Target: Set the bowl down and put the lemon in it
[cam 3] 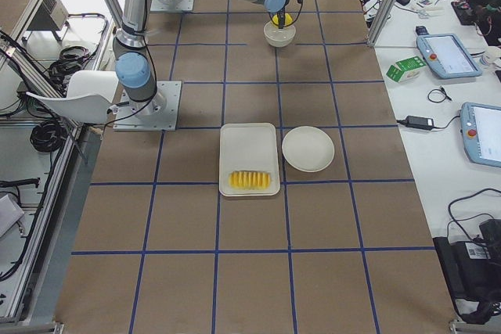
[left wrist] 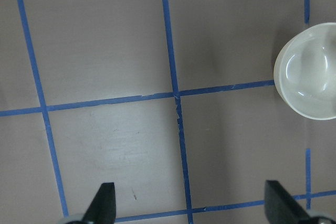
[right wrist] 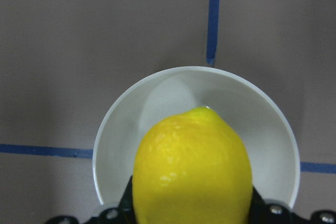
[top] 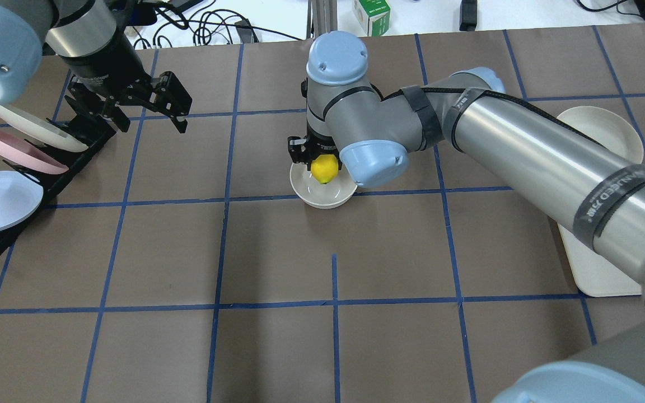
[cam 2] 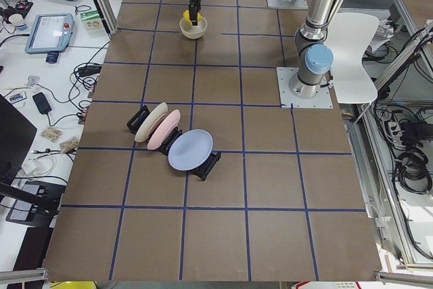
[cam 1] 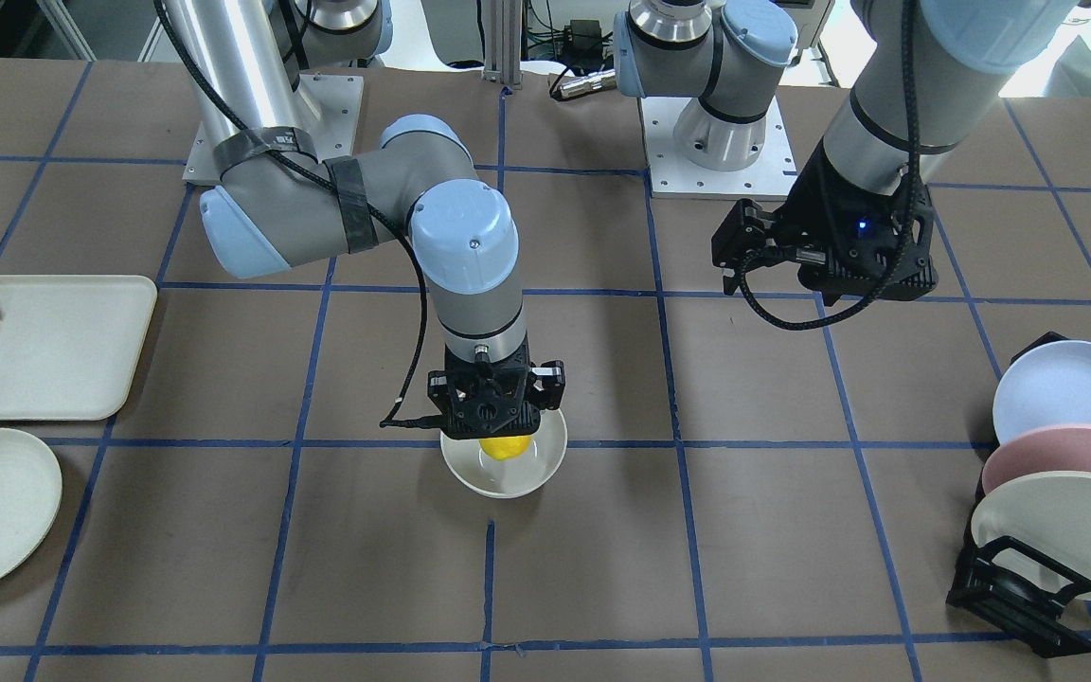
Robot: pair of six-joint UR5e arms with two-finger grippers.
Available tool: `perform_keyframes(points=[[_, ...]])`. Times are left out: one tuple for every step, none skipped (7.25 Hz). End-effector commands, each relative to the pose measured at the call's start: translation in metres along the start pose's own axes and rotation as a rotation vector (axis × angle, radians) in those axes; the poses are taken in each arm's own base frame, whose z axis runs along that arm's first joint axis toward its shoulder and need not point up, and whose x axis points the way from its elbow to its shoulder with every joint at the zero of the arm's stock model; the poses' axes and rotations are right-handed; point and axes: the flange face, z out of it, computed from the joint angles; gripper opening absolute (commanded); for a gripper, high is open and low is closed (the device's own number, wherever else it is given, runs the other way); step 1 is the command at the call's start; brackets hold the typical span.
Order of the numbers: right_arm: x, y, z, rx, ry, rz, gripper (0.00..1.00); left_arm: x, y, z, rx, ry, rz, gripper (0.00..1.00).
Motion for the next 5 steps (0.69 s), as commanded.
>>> perform_keyframes(points=[[-0.001, 0.000, 0.028, -0.029, 0.007, 0.000, 0.22, 0.003, 0.002, -0.002, 0.009, 0.007, -0.008, 1.00], [0.001, 0.001, 0.043, -0.046, 0.023, -0.004, 0.51, 0.002, 0.004, -0.005, 0.013, -0.010, -0.008, 1.00], [0.001, 0.000, 0.043, -0.038, 0.026, -0.009, 1.00, 0.002, 0.003, -0.013, 0.020, -0.011, -0.008, 1.00], [0.003, -0.001, 0.039, -0.036, 0.030, -0.009, 1.00, 0.002, 0.002, -0.013, 0.020, -0.013, -0.010, 1.00], [0.009, -0.010, 0.019, -0.001, 0.020, -0.002, 1.00, 0.002, 0.000, -0.015, 0.023, -0.013, -0.010, 1.00]])
